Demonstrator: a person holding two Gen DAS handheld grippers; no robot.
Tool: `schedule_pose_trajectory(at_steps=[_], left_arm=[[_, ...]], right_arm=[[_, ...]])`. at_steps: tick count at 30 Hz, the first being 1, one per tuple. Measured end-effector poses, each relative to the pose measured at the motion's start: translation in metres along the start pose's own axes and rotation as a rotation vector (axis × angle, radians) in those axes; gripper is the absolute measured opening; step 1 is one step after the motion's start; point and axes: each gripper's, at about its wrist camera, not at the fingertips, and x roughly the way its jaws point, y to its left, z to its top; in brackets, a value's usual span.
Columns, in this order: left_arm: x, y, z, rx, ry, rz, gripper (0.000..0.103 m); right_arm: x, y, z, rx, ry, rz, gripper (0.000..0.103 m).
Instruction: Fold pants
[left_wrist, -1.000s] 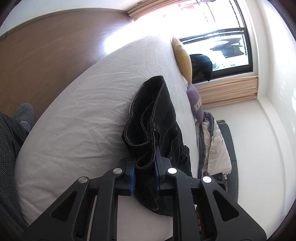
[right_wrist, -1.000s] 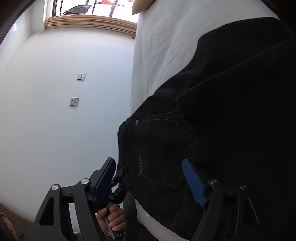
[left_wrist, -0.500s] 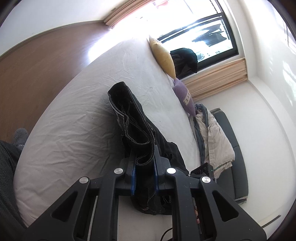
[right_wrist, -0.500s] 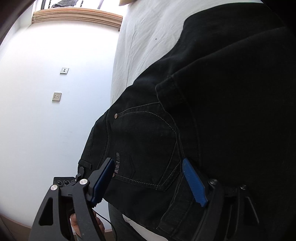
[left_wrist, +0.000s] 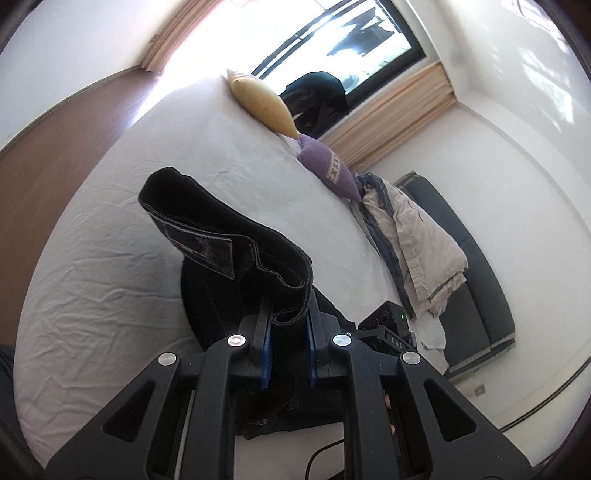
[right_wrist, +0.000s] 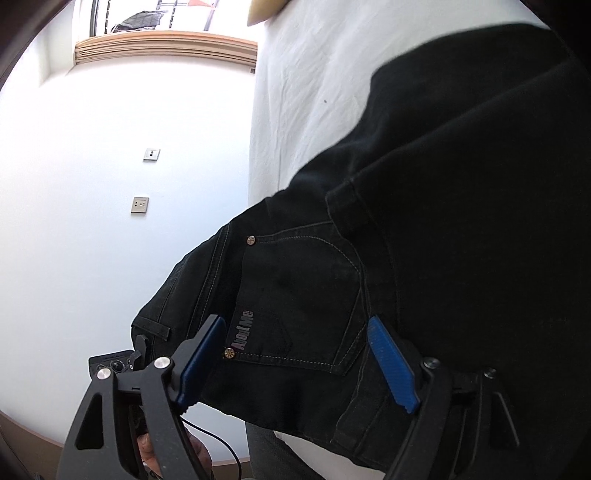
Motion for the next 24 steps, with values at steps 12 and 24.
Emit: schedule_pose_trajectory(at_steps=[12, 24], left_arm=[[0.111, -0.142, -0.088, 0.392, 0.237, -0.014, 0.012], [0.126, -0.181, -0.135, 0.578, 0.297, 0.024, 0.012]], right_arm=[[-0.119, 0.07, 0.012, -0.303, -0.005, -0.027, 0.092], [-0.105, 0.043, 0.014, -0.264, 0.023, -0.401, 0.035]])
